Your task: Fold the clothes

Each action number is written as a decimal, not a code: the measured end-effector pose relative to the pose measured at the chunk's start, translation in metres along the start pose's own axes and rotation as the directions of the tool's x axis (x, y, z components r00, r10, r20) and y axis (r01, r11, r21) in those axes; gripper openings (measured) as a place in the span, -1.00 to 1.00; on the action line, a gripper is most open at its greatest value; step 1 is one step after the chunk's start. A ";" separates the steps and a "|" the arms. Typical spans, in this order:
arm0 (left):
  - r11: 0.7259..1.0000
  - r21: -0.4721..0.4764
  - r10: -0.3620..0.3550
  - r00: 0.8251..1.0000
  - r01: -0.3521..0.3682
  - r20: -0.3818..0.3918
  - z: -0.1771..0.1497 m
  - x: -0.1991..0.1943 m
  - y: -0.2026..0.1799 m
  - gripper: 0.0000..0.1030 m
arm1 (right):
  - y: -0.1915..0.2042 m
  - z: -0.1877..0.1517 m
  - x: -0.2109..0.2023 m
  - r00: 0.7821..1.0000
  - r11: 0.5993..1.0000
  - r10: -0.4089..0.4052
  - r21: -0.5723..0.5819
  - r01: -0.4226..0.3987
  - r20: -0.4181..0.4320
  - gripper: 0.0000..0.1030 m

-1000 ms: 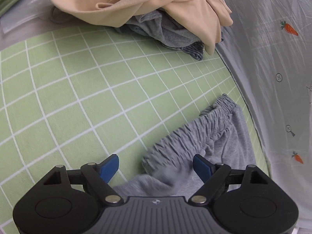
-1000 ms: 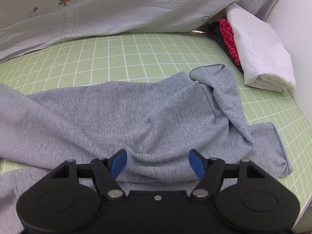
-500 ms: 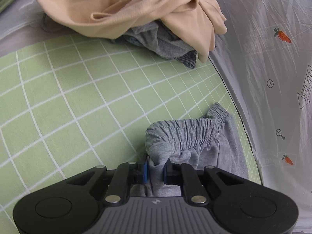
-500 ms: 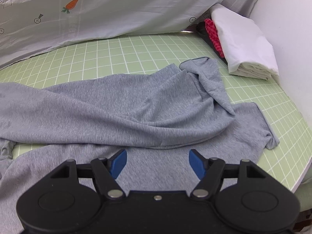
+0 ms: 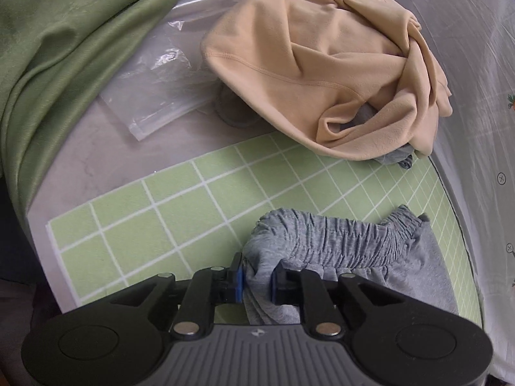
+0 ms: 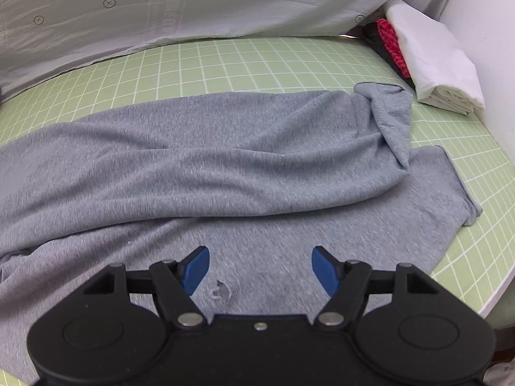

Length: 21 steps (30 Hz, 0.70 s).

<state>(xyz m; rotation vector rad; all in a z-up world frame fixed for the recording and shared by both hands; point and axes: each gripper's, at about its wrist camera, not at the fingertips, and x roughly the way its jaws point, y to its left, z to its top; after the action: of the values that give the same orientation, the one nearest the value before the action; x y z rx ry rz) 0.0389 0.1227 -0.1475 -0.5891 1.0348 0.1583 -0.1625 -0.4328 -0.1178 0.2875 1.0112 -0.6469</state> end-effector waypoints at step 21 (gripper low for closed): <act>0.913 0.396 0.055 0.991 -0.098 0.120 -0.051 0.012 -0.193 0.65 | -0.119 0.086 0.070 0.978 0.987 -0.120 0.123 0.099 0.173 1.00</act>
<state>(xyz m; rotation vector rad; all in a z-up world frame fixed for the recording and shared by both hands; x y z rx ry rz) 0.0815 -0.0669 -0.1022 -0.1635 0.9520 0.0415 -0.1515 -0.5948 -0.1256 0.2691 0.8216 -0.8180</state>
